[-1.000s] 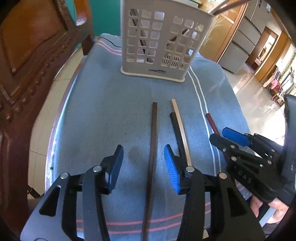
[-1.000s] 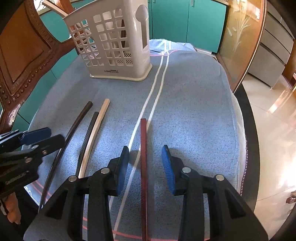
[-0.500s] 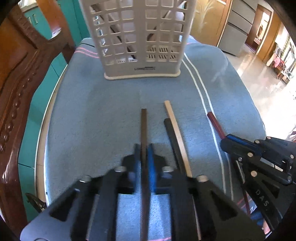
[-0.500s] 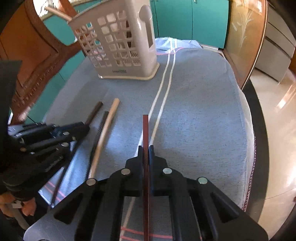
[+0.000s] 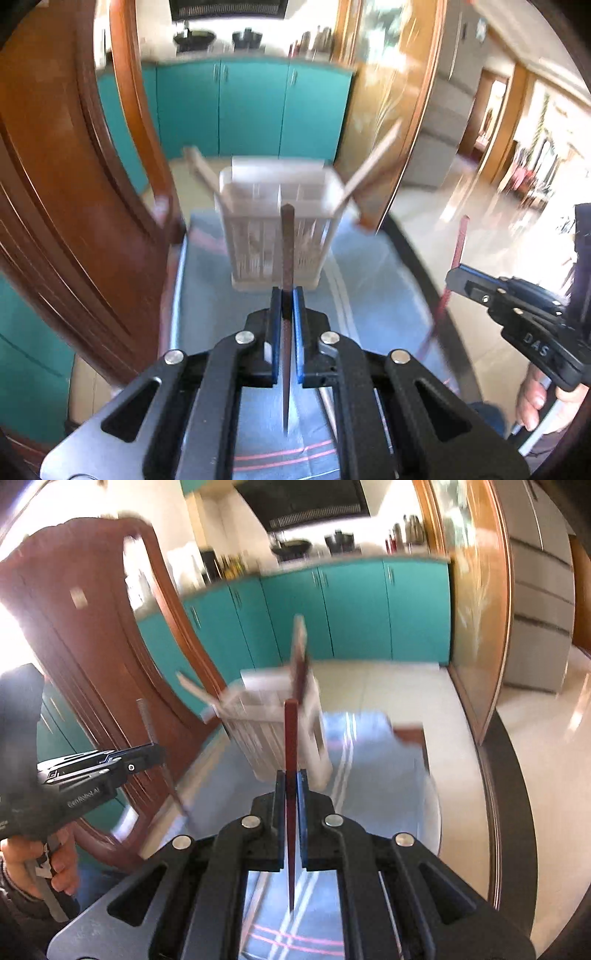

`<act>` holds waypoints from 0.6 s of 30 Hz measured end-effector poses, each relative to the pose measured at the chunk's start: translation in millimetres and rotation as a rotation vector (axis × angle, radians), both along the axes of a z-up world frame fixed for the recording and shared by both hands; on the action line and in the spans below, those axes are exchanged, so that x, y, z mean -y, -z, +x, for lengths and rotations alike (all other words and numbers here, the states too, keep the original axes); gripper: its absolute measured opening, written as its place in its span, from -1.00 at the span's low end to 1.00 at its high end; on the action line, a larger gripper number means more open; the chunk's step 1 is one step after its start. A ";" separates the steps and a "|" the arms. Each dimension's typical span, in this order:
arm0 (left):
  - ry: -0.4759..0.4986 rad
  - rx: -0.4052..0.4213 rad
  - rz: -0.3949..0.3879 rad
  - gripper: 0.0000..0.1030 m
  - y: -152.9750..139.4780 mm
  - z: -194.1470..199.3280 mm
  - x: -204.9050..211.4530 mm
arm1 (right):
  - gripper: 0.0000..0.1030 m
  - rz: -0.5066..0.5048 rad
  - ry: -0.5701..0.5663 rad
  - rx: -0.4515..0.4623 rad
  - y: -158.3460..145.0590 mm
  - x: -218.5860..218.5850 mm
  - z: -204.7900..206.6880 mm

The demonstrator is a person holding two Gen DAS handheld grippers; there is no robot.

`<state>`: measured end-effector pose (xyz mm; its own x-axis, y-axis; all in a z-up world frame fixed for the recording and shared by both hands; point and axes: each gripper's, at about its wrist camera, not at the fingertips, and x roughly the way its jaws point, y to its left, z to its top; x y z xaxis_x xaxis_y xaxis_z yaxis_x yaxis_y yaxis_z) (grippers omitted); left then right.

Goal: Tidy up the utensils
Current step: 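Lift both held chopsticks into the white holder and open both tools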

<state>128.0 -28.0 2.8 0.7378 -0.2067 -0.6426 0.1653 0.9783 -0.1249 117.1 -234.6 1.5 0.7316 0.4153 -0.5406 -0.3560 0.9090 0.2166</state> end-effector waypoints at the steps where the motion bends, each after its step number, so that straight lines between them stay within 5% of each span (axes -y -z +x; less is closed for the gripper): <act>1: 0.011 0.036 -0.022 -0.87 -20.9 -1.4 -4.1 | -0.87 0.027 -0.013 0.035 -18.0 0.6 0.6; 6: -0.015 0.228 -0.033 -0.87 -113.6 14.6 -13.5 | -0.87 0.125 -0.034 0.175 -95.5 -5.1 18.7; 10: -0.093 0.340 -0.030 -0.87 -153.5 51.0 -15.4 | -0.87 0.123 0.012 0.279 -134.2 -16.7 35.8; 13: -0.157 0.356 -0.002 -0.87 -149.3 73.1 -10.0 | -0.87 0.096 0.061 0.303 -129.0 -28.5 60.2; 18: -0.173 0.243 -0.009 -0.87 -90.1 109.4 -9.5 | -0.87 0.010 0.113 0.242 -80.4 -49.7 95.0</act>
<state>237.3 -18.5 92.9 0.8947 -0.0696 -0.4411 0.0227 0.9936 -0.1108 212.2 -184.9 81.8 0.8812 0.3284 -0.3402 -0.2951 0.9441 0.1469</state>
